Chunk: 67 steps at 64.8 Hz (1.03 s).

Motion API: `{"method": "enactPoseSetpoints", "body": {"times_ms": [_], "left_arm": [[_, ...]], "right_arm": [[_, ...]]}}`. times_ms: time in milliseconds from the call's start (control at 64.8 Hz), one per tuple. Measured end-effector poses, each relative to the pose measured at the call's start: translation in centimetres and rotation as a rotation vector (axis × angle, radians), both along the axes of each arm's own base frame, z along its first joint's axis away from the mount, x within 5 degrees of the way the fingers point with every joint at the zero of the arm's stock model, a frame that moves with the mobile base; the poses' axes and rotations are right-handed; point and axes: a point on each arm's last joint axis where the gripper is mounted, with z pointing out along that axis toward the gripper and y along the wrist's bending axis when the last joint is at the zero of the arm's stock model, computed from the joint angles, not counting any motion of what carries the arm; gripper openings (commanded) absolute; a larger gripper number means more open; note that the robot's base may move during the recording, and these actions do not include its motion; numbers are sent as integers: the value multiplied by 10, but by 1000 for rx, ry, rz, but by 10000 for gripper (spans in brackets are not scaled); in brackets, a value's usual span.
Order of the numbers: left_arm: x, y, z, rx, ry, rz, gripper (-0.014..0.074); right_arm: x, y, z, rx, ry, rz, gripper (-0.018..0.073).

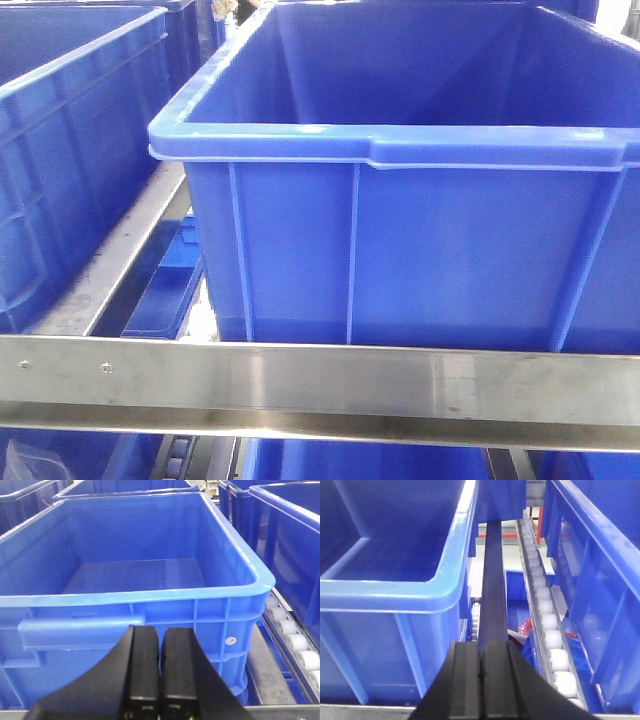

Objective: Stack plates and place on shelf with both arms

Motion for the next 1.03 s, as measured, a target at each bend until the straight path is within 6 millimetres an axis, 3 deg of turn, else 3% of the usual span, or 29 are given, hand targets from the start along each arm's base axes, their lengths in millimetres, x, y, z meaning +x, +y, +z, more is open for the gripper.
{"method": "enactPoseSetpoints", "body": {"times_ms": [1035], "left_arm": [[0,0,1,-1,-11,0,82]], "right_arm": [[0,0,0,0,0,0,55]]}}
